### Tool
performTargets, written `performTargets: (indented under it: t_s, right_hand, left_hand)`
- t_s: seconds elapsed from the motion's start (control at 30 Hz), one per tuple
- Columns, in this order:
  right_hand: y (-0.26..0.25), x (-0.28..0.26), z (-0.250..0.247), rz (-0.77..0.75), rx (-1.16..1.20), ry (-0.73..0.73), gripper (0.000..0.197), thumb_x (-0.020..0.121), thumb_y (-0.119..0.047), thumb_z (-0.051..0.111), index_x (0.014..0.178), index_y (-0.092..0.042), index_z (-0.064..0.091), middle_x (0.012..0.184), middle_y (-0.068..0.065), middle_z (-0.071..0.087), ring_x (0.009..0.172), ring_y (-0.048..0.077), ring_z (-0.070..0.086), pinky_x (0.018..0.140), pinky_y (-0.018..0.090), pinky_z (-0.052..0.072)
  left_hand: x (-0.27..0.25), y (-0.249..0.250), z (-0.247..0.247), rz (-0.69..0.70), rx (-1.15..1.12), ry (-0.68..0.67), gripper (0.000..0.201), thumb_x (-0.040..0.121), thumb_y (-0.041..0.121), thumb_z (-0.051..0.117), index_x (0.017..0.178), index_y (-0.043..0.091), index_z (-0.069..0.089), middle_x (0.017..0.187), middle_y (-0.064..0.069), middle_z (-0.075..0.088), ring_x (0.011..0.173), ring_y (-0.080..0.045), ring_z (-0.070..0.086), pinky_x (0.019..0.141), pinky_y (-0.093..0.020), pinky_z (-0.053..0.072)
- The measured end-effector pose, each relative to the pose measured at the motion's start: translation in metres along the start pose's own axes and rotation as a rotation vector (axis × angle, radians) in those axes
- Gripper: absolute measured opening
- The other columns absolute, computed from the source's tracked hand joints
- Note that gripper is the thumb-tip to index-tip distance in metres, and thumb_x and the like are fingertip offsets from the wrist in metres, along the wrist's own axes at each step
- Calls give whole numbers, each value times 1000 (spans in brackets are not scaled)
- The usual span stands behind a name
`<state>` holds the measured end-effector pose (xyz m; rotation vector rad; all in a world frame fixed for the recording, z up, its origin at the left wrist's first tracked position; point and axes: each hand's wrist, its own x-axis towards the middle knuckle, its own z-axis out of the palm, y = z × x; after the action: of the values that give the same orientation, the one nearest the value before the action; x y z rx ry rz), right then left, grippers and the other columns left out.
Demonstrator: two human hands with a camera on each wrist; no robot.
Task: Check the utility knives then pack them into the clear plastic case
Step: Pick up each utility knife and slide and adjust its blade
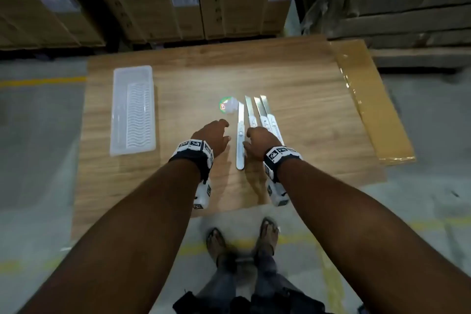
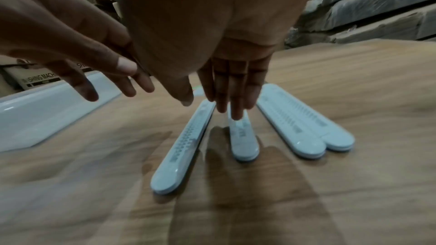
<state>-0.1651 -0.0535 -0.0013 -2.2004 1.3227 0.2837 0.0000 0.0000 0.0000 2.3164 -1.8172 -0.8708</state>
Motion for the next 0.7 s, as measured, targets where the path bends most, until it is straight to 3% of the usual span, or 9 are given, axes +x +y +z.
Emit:
performTargets:
  t_s: [0.13,0.23,0.43,0.6,0.7]
  right_hand:
    - [-10,10,15,127,-82,24,51,89,-55,57,113,-10,59,113,13,65,108,32,62,83,37,49]
    - [-17,14,24,161,-27,54,45,87,-47,64,110,-9,58,110,12,66,105,32,64,78,34,48]
    - [-24,29,28,194,81,63,26,89,-23,64,107,-6,57,111,15,64,105,35,64,78,35,48]
    - [-23,34,24,161,159,47,31,88,-29,65,107,-6,55,109,17,64,100,36,64,76,37,50]
    - [-22,34,15,132,314,46,32,85,-32,69,102,-8,56,103,15,65,93,33,64,77,39,53]
  left_hand:
    - [11,-14,12,-25,3,-30,40,93,35,53,131,24,47,124,1,61,117,-22,56,96,-40,47]
    - [20,-24,20,-49,-8,-64,39,93,36,51,128,21,49,120,-2,63,113,-24,58,95,-42,47]
    - [38,-20,26,-41,-99,10,36,94,23,53,123,2,58,117,-20,63,109,-35,58,91,-37,44]
    - [43,-6,20,-168,-229,78,33,99,28,48,109,4,67,114,-16,67,108,-33,59,86,-31,42]
    - [47,-6,13,-192,-365,129,38,98,33,47,91,2,67,98,-17,69,96,-33,62,79,-30,42]
